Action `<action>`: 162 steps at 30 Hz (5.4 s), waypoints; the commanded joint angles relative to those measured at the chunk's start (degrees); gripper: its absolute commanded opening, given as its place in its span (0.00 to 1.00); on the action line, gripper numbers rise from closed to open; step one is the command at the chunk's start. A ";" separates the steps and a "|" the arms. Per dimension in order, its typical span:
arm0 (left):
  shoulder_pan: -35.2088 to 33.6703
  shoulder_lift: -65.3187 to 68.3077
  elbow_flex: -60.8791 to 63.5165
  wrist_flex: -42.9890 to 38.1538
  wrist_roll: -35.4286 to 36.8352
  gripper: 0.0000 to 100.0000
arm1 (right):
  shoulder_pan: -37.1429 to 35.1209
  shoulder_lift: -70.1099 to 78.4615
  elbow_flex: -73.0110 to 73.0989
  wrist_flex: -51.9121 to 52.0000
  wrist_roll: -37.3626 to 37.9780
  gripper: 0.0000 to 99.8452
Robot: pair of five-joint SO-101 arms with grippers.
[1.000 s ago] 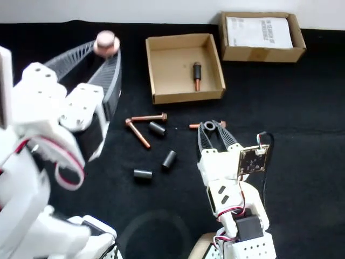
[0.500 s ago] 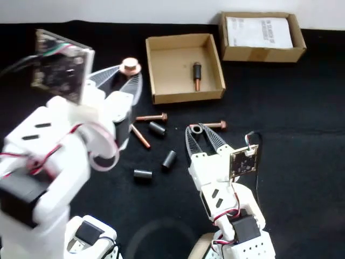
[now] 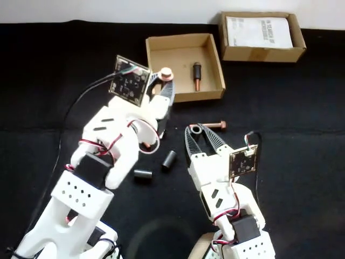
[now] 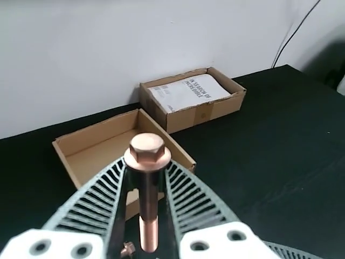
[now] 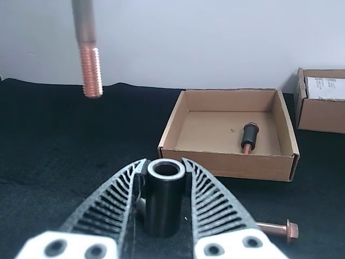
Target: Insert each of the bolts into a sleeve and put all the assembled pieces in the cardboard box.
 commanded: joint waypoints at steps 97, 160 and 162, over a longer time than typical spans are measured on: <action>9.89 2.24 7.16 -3.69 8.00 0.01 | -1.54 -0.92 6.64 -1.36 -0.18 0.01; -34.42 -54.37 39.87 25.14 14.07 0.01 | 3.56 40.84 -38.73 11.91 -5.80 0.01; -36.26 -54.20 41.45 25.14 14.07 0.01 | 3.56 47.87 -44.35 12.00 -5.80 0.01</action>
